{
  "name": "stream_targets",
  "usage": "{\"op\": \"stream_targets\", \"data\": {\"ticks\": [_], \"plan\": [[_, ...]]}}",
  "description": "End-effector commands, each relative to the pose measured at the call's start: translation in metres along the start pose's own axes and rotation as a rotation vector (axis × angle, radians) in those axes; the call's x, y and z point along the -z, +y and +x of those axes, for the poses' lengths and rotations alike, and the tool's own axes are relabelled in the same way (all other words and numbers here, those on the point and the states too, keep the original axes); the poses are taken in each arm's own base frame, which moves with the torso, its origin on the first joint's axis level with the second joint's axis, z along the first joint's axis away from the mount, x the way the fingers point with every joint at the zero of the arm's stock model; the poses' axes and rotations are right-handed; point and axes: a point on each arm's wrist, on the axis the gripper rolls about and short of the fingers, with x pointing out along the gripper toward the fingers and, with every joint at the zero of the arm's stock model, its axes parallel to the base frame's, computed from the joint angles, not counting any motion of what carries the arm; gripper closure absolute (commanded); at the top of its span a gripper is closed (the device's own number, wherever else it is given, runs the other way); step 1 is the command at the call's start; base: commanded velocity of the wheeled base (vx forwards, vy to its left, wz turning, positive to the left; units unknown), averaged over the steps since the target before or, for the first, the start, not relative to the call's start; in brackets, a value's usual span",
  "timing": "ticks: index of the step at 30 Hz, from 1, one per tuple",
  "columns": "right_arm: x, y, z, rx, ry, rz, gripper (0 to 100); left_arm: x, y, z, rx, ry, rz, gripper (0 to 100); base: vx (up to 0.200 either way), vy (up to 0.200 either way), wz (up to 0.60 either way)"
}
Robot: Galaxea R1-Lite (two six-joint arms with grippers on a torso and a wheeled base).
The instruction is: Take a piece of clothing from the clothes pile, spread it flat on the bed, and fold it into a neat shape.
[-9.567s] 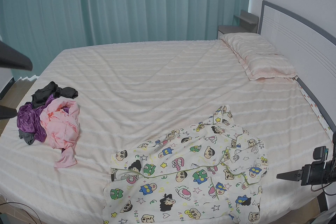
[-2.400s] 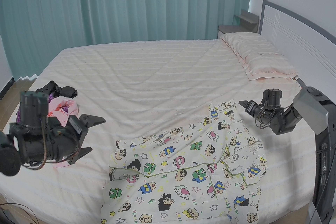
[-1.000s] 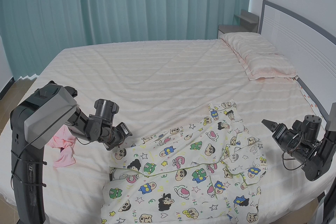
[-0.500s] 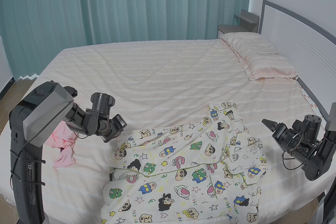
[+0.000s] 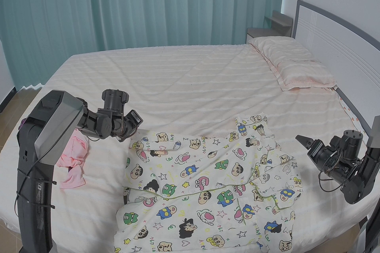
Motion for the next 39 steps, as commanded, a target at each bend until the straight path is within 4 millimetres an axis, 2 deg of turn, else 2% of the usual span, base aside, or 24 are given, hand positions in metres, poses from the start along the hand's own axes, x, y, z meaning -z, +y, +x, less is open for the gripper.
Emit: {"op": "stream_targets", "data": {"ticks": [1, 7, 8, 15, 17, 19, 22, 28, 34, 35, 38, 39], "plan": [[0.001, -0.001, 0.001, 0.003, 0.005, 0.001, 0, -0.013, 0.006, 0.019, -0.018, -0.047, -0.016, 100, 0.000, 0.000, 0.00], [0.002, -0.001, 0.001, 0.005, 0.008, 0.001, 0, -0.014, 0.009, 0.027, -0.091, 0.003, -0.021, 100, 0.000, 0.000, 0.00], [0.002, -0.001, 0.001, 0.005, 0.008, 0.001, 0, -0.015, 0.007, 0.028, -0.099, 0.008, -0.022, 0, 0.000, 0.000, 0.00], [0.002, -0.002, 0.000, 0.009, 0.010, 0.002, 0, -0.022, 0.003, 0.031, -0.114, 0.000, -0.093, 0, 0.000, 0.000, 0.00], [0.002, -0.002, 0.000, 0.009, 0.010, 0.002, 0, -0.023, 0.013, 0.026, -0.186, 0.054, -0.138, 0, 0.000, 0.000, 0.00], [0.002, -0.002, -0.001, 0.010, 0.011, 0.002, 0, -0.025, 0.011, 0.020, -0.195, 0.075, -0.147, 0, 0.000, 0.000, 0.00], [0.003, -0.003, -0.001, 0.012, 0.013, 0.004, 0, -0.034, -0.002, 0.004, -0.146, 0.091, -0.154, 0, 0.000, 0.000, 0.00], [0.004, -0.004, -0.004, 0.022, 0.019, 0.006, 0, -0.032, -0.017, -0.030, -0.074, 0.181, -0.232, 0, 0.000, 0.000, 0.00], [0.005, -0.005, -0.005, 0.024, 0.023, 0.008, 0, -0.011, -0.020, -0.043, -0.091, 0.255, -0.213, 0, 0.000, 0.000, 0.00], [0.005, -0.005, -0.006, 0.025, 0.025, 0.008, 0, 0.002, -0.018, -0.045, -0.114, 0.290, -0.204, 0, 0.000, 0.000, 0.00], [0.005, -0.006, -0.005, 0.028, 0.026, 0.012, 0, 0.025, -0.016, -0.043, -0.146, 0.334, -0.175, 0, 0.000, 0.000, 0.00], [0.005, -0.006, -0.005, 0.027, 0.025, 0.012, 0, 0.026, -0.016, -0.043, -0.147, 0.336, -0.174, 0, 0.000, 0.000, 0.00]]}}
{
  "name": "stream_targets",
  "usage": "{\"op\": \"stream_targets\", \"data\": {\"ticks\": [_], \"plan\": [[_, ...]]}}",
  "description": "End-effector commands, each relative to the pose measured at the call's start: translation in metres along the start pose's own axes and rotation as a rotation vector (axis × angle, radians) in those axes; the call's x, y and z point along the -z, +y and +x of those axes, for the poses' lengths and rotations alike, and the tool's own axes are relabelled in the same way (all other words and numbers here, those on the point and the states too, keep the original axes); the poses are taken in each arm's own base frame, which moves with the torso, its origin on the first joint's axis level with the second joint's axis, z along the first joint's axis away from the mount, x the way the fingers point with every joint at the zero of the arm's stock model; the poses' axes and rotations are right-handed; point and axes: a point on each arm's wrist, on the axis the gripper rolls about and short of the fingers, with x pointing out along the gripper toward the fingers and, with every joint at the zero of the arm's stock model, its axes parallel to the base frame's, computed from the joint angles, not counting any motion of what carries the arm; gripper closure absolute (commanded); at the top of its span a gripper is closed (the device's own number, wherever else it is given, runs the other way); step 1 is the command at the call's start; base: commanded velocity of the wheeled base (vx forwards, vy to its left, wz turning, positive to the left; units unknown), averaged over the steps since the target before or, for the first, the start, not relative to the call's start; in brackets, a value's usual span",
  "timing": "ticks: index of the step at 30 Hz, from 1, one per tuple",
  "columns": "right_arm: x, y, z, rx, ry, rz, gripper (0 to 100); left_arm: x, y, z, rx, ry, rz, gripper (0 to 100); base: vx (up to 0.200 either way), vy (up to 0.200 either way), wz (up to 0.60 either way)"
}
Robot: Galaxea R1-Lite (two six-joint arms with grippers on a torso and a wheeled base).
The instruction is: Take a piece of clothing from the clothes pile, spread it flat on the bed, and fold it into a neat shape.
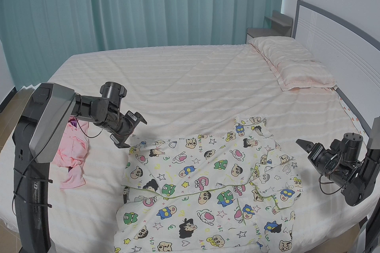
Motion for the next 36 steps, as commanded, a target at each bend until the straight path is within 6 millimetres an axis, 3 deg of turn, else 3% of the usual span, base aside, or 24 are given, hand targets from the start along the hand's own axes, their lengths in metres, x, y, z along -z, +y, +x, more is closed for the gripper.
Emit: {"op": "stream_targets", "data": {"ticks": [1, 6, 10, 15, 18, 22, 26, 32, 36], "plan": [[0.000, -0.002, 0.001, 0.007, 0.000, 0.010, 0, 0.036, 0.000, 0.000, -0.026, 0.041, 0.057, 0, 0.000, 0.000, 0.00], [0.000, -0.003, 0.001, 0.002, -0.007, 0.020, 0, 0.053, -0.001, 0.025, -0.001, -0.026, 0.101, 0, 0.000, 0.000, 0.00], [0.002, -0.004, 0.002, -0.004, -0.012, 0.018, 0, 0.055, -0.005, 0.041, 0.003, -0.066, 0.113, 0, 0.000, 0.000, 0.00], [0.003, -0.005, 0.003, -0.002, -0.007, 0.019, 0, 0.042, -0.006, 0.070, -0.015, -0.148, 0.102, 0, 0.000, 0.000, 0.00], [0.004, -0.005, 0.004, -0.002, -0.003, 0.018, 0, 0.032, -0.011, 0.073, 0.004, -0.186, 0.091, 0, 0.000, 0.000, 0.00], [0.004, -0.004, 0.005, -0.009, -0.007, 0.017, 0, 0.000, -0.023, 0.074, 0.058, -0.284, 0.058, 0, 0.000, 0.000, 0.00], [0.004, -0.004, 0.006, -0.011, -0.007, 0.016, 0, -0.009, -0.003, 0.086, -0.016, -0.301, 0.032, 0, 0.000, 0.000, 0.00], [0.007, -0.004, 0.007, -0.006, 0.005, 0.015, 0, -0.016, 0.004, 0.079, -0.073, -0.285, 0.011, 0, 0.000, 0.000, 0.00], [0.007, -0.005, 0.007, -0.005, 0.009, 0.015, 0, -0.028, -0.009, 0.051, -0.030, -0.299, -0.007, 0, 0.000, 0.000, 0.00]]}}
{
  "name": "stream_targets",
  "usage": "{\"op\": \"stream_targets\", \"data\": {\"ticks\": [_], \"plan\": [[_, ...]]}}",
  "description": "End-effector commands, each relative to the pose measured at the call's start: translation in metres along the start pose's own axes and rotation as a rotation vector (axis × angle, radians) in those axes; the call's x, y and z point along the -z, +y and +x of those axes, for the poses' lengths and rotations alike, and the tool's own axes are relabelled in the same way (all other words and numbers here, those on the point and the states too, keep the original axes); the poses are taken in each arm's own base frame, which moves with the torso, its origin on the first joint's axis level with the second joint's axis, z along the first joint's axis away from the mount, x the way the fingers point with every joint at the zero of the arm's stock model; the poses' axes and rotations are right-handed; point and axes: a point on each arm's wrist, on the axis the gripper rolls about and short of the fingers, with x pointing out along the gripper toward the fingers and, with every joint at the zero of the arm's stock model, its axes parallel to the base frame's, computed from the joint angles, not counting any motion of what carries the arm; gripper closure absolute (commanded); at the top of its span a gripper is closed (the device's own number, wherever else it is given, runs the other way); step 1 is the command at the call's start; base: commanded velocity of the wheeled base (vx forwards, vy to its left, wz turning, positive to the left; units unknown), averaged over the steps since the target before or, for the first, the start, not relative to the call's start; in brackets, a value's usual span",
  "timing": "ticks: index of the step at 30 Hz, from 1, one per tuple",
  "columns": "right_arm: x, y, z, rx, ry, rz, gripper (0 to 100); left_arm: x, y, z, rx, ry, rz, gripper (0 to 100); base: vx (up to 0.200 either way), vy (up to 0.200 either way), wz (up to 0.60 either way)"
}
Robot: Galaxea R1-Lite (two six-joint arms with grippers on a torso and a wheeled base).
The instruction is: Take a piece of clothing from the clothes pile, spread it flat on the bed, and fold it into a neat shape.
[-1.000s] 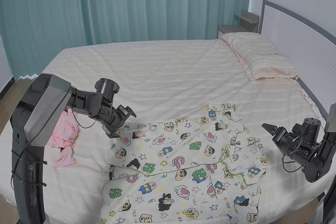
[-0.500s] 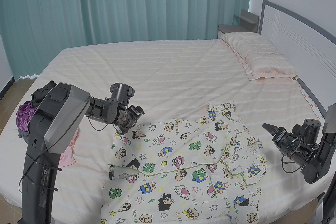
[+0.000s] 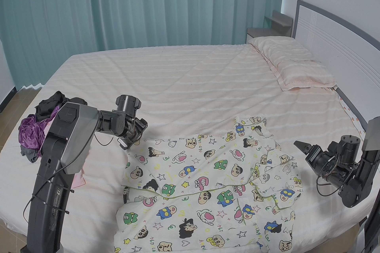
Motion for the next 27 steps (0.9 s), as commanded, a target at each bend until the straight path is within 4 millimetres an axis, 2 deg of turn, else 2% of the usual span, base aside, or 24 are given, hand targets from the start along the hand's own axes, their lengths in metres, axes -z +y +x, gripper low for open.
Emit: {"op": "stream_targets", "data": {"ticks": [1, 4, 5, 6, 7, 8, 12, 14, 15, 16, 22, 23, 24, 27], "plan": [[0.001, -0.001, 0.000, 0.002, 0.003, 0.000, 0, -0.019, -0.007, -0.018, 0.036, -0.021, -0.027, 0, 0.000, 0.000, 0.00], [0.001, -0.001, -0.001, 0.004, 0.003, 0.001, 0, -0.044, -0.025, -0.055, 0.143, -0.030, -0.053, 0, 0.000, 0.000, 0.00], [0.001, -0.001, -0.001, 0.004, 0.003, 0.001, 0, -0.044, -0.025, -0.055, 0.143, -0.030, -0.053, 0, 0.000, 0.000, 0.00], [0.001, -0.001, -0.002, 0.006, 0.003, 0.001, 0, -0.063, -0.041, -0.093, 0.261, -0.029, -0.057, 0, 0.000, 0.000, 0.00], [0.001, -0.001, -0.002, 0.006, 0.003, 0.001, 0, -0.067, -0.046, -0.104, 0.299, -0.031, -0.056, 0, 0.000, 0.000, 0.00], [0.001, -0.001, -0.002, 0.006, 0.003, 0.001, 0, -0.072, -0.052, -0.123, 0.364, -0.037, -0.052, 0, 0.000, 0.000, 0.00], [0.001, -0.002, -0.002, 0.008, 0.005, 0.002, 0, -0.062, -0.038, -0.145, 0.442, -0.030, -0.031, 0, 0.000, 0.000, 0.00], [0.001, -0.002, -0.002, 0.008, 0.005, 0.002, 0, -0.062, -0.038, -0.145, 0.442, -0.030, -0.031, 0, 0.000, 0.000, 0.00], [0.004, -0.004, -0.004, 0.020, 0.019, 0.005, 0, -0.048, -0.018, -0.155, 0.471, 0.003, -0.005, 0, 0.000, 0.000, 0.00], [0.005, -0.004, -0.005, 0.022, 0.021, 0.005, 0, -0.044, -0.013, -0.157, 0.468, 0.014, 0.004, 0, 0.000, 0.000, 0.00], [0.010, -0.008, -0.013, 0.048, 0.054, 0.007, 0, 0.005, 0.058, -0.169, 0.378, 0.186, 0.176, 0, 0.000, 0.000, 0.00], [0.010, -0.009, -0.014, 0.049, 0.055, 0.007, 0, 0.006, 0.060, -0.170, 0.376, 0.191, 0.179, 0, 0.000, 0.000, 0.00], [0.011, -0.010, -0.017, 0.056, 0.063, 0.009, 0, 0.021, 0.083, -0.175, 0.359, 0.247, 0.203, 0, 0.000, 0.000, 0.00], [0.013, -0.011, -0.020, 0.067, 0.074, 0.010, 0, 0.045, 0.111, -0.182, 0.331, 0.330, 0.236, 0, 0.000, 0.000, 0.00]]}}
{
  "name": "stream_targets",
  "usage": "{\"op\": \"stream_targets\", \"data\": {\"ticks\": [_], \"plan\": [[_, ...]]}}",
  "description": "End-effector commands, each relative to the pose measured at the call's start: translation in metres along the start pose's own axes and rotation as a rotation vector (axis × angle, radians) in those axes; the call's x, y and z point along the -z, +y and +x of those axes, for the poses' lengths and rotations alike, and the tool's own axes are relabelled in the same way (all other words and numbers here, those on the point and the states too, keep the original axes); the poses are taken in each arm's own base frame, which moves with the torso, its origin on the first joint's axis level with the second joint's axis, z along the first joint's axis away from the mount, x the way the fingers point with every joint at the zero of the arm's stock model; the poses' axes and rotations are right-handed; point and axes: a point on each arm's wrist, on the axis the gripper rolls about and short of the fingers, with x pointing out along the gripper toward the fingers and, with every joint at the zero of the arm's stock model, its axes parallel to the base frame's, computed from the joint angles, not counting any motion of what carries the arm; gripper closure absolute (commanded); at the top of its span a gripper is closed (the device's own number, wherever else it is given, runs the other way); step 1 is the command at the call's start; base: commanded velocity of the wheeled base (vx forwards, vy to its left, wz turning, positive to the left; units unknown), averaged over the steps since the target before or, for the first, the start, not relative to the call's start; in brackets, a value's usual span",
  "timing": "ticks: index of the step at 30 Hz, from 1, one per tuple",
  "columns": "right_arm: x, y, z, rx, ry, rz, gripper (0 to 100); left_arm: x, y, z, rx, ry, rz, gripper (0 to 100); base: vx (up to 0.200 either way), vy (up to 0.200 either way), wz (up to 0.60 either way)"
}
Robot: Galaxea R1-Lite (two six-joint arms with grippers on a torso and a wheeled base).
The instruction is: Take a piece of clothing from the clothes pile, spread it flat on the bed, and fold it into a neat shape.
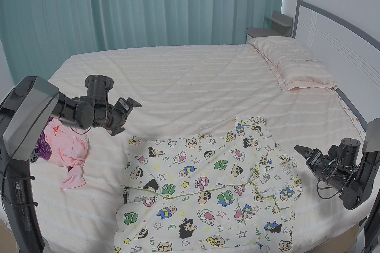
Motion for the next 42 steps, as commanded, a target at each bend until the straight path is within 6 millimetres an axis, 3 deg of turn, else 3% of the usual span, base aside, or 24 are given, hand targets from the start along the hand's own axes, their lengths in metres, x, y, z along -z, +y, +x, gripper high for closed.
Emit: {"op": "stream_targets", "data": {"ticks": [1, 6, 16, 42], "plan": [[0.008, -0.007, -0.013, 0.038, 0.044, 0.006, 0, 0.081, 0.068, -0.081, 0.009, 0.244, 0.135, 0, 0.000, 0.000, 0.00], [0.013, -0.008, -0.019, 0.058, 0.060, 0.003, 0, 0.120, 0.111, -0.100, -0.017, 0.381, 0.296, 0, 0.000, 0.000, 0.00], [0.017, -0.004, -0.035, 0.115, 0.019, 0.007, 0, 0.156, 0.140, -0.125, -0.094, 0.517, 0.367, 0, 0.000, 0.000, 0.00], [0.027, 0.014, -0.038, 0.087, 0.001, 0.066, 0, 0.162, 0.151, -0.102, -0.154, 0.407, 0.428, 0, 0.000, 0.000, 0.00]]}}
